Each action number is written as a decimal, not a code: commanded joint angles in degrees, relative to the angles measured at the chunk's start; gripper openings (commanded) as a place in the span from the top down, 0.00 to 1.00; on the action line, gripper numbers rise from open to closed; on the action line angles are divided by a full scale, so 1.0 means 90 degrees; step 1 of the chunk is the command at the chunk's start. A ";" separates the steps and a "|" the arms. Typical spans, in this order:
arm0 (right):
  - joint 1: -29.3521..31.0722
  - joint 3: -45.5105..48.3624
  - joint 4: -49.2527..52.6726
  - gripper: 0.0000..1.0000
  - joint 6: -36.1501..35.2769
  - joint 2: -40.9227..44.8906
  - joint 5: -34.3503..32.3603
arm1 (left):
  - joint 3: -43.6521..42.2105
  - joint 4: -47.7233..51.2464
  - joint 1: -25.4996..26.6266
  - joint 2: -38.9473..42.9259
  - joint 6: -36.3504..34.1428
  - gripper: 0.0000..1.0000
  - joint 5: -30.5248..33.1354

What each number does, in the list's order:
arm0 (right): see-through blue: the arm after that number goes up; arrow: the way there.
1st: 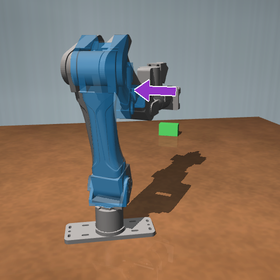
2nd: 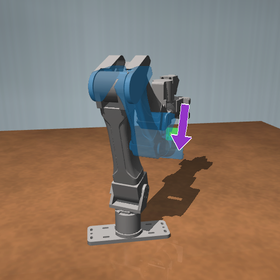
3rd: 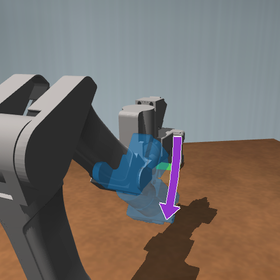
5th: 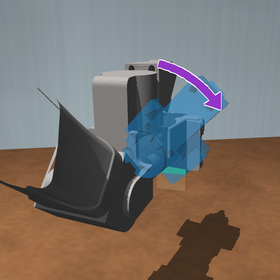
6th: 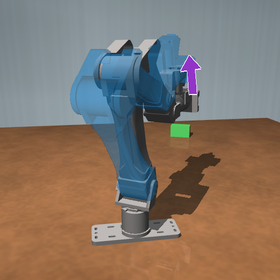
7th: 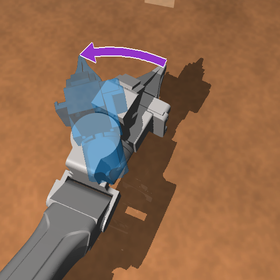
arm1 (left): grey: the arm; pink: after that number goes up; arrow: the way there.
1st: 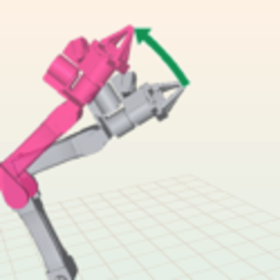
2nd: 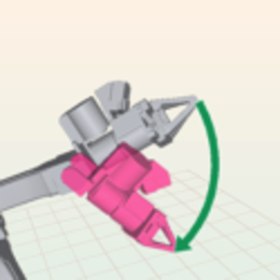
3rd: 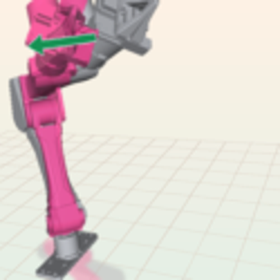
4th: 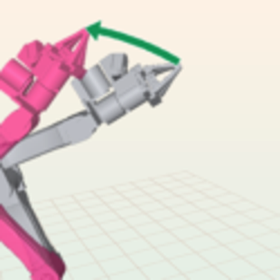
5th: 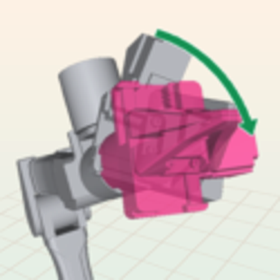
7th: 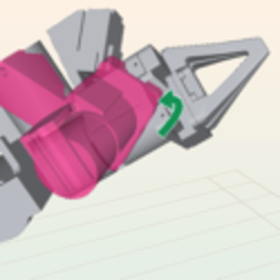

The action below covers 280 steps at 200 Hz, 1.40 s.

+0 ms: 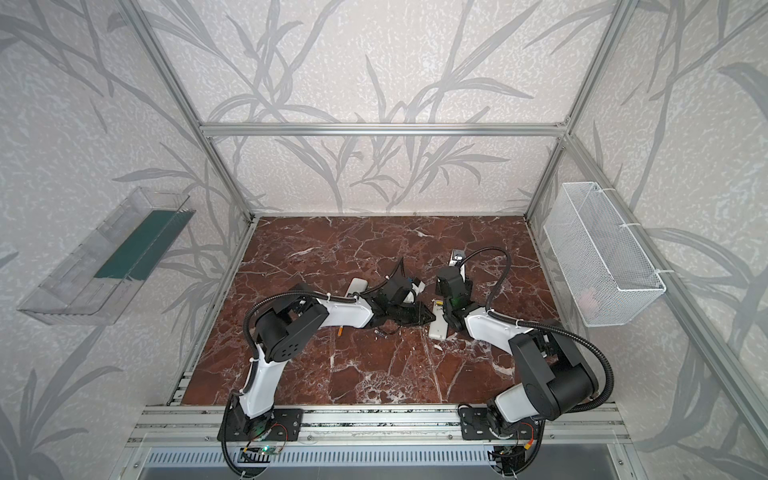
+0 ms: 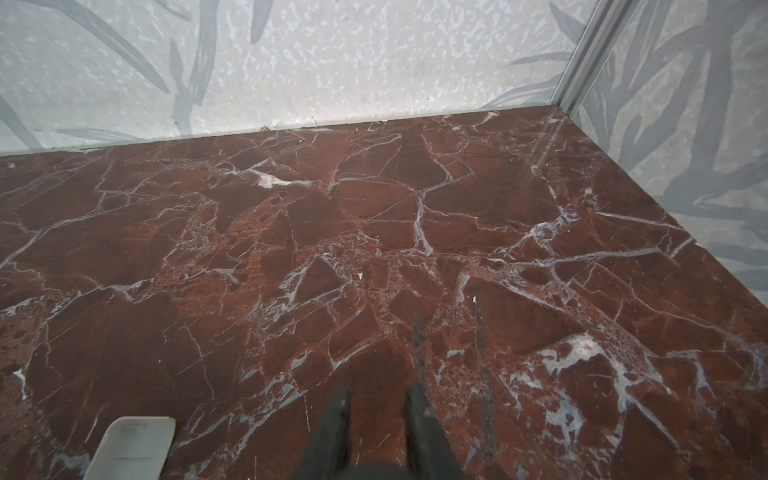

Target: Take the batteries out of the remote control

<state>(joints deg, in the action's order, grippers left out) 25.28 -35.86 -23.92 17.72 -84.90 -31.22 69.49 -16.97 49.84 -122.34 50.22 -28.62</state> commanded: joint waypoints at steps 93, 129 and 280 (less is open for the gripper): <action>0.0023 0.0066 -0.0011 1.00 0.0205 0.0121 -0.0092 | 0.0052 0.0255 0.0018 -0.0295 0.0079 0.77 0.0075; 0.0019 -0.0049 0.0073 1.00 0.0039 0.0342 -0.0125 | 0.0071 0.0245 0.0016 -0.0312 0.0078 0.77 0.0065; 0.0004 0.0360 -0.0250 1.00 0.0934 -0.0202 -0.0194 | 0.0026 0.0216 0.0018 -0.0293 0.0088 0.77 0.0077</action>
<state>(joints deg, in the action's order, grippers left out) 25.23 -35.42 -25.91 21.17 -86.48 -31.62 69.67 -17.19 49.67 -122.58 50.72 -28.64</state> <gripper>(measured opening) 0.218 0.232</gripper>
